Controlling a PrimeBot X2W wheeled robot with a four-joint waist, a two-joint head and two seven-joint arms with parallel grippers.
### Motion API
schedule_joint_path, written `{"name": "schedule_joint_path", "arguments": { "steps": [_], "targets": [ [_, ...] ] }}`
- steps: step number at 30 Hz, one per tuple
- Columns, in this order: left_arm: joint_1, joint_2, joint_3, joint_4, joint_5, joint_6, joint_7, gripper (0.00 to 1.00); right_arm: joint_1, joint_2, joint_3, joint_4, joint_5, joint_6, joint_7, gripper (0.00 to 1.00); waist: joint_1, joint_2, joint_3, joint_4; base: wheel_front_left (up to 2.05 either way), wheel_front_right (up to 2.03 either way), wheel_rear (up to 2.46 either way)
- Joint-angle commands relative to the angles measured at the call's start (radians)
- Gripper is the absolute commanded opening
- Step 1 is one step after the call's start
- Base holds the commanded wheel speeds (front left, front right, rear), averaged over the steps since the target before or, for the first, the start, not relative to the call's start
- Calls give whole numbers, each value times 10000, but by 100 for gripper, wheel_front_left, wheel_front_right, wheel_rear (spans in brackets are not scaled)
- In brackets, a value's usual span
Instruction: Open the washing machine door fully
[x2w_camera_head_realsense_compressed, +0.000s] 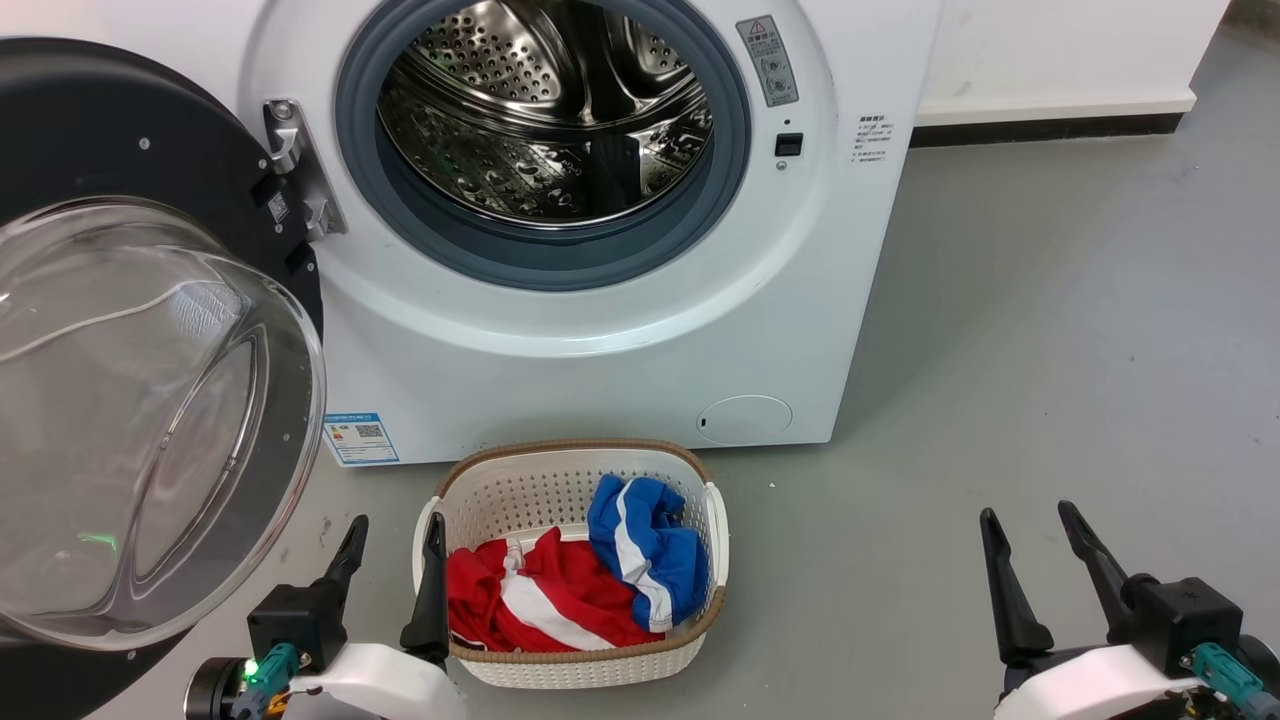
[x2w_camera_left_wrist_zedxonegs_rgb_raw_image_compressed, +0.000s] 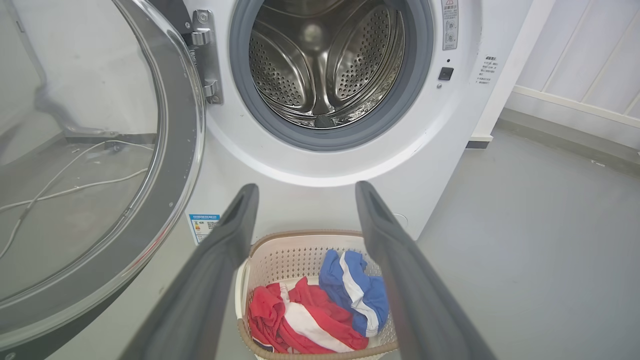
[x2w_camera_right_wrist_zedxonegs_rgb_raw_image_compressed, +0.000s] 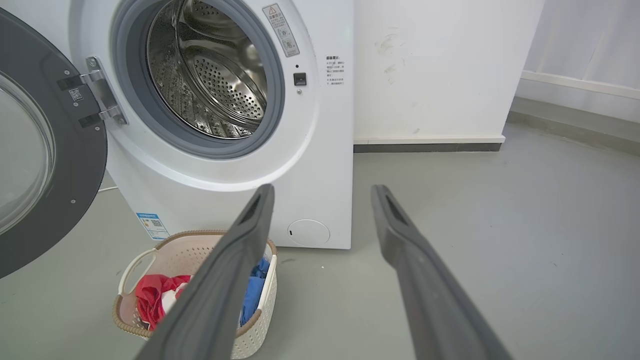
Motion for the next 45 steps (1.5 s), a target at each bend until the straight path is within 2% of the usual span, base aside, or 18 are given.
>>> {"name": "schedule_joint_path", "arguments": {
  "steps": [1,7,8,10,24,45],
  "targets": [
    [-96,30,-31,-37,-33,34,-58,100,54,27,-11,-30,-22,-3,-27,100,1,-1,-3,7,0,0,0],
    [-49,67,-38,-90,-58,37,-82,100,50,27,-26,-6,20,-3,-32,100,1,-1,-18,5,0,0,0],
    [12,29,-10,-26,-69,15,-40,0,18,0,-21,34,2,0,-3,0,1,-1,-18,7,0,0,0],
    [84,-31,-3,105,-129,1,-19,0,81,2,-2,166,58,0,5,0,1,-1,-17,10,0,0,0],
    [-112,-369,686,210,-2406,-493,616,0,-280,-106,-49,446,3054,0,368,0,1,-1,-3,81,0,0,0],
    [-359,-799,1579,311,-5275,-1127,1435,0,-729,-193,-170,824,6760,0,868,0,1,-1,19,193,0,0,0]
  ]
}}
